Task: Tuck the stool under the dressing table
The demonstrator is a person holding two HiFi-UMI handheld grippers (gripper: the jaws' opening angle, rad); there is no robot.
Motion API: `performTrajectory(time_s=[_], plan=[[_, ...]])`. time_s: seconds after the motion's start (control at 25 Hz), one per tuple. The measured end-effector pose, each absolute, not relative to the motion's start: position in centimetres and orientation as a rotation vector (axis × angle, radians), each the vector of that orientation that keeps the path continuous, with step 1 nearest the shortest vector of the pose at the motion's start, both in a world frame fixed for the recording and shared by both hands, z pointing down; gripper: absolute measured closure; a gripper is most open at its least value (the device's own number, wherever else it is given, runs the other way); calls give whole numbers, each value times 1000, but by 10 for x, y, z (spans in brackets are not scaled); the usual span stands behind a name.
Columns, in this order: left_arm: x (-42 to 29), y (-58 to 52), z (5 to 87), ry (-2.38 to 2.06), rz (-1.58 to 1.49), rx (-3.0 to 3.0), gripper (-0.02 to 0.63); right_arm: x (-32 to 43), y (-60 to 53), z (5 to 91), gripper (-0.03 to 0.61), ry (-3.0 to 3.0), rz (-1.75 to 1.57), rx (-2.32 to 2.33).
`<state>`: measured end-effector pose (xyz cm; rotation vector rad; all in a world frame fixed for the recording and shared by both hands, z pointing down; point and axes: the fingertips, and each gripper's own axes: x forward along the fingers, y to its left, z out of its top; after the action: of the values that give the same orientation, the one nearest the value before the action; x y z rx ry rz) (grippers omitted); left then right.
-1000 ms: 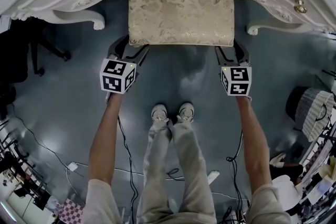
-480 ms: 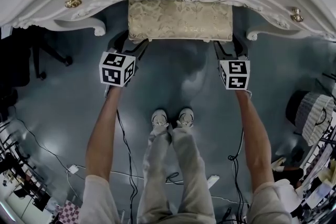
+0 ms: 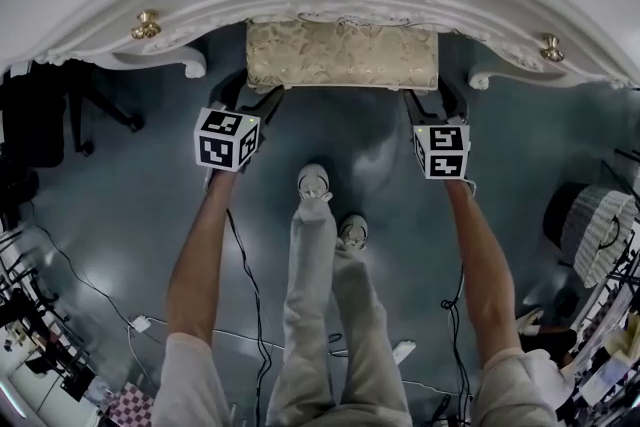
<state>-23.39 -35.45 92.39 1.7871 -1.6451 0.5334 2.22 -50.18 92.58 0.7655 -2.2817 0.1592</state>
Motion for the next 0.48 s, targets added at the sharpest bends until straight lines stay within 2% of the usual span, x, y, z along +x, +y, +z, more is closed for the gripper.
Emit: performTrajectory(time_s=[0.48], plan=[[-254, -382, 924, -1683, 531, 1796, 310, 5, -526, 926, 318, -2281, 164, 809]])
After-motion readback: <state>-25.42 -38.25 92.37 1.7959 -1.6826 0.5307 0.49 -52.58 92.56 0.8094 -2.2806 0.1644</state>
